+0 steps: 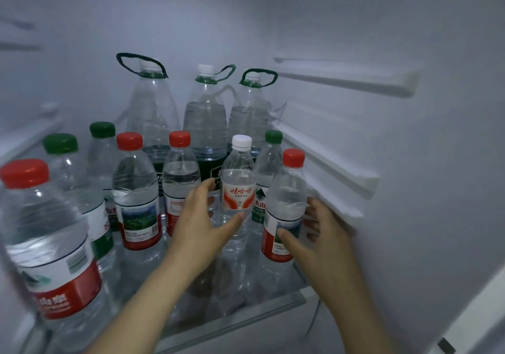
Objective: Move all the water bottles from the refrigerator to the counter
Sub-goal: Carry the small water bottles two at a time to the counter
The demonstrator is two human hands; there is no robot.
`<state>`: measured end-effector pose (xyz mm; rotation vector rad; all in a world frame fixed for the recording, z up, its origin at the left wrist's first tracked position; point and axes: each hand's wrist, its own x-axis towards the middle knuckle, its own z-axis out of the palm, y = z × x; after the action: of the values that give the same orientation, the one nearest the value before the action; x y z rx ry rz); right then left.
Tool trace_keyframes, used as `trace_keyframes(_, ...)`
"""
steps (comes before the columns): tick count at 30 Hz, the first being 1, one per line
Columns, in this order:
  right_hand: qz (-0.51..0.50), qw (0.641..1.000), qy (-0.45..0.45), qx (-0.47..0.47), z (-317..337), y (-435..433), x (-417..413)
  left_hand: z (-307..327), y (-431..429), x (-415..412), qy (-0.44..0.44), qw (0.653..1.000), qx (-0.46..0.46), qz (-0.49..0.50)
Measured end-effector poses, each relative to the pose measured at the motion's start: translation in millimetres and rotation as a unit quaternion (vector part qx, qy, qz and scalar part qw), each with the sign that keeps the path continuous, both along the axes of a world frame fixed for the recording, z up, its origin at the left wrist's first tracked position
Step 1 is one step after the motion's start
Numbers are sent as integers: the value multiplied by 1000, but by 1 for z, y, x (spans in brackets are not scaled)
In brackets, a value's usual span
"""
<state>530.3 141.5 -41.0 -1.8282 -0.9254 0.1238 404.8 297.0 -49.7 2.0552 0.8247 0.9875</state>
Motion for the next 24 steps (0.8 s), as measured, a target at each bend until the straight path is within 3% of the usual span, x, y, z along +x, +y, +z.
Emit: trace_keyframes(24,-27,999,31,-3,-25,23,20,-12,16,29,-51,997,-46,-40)
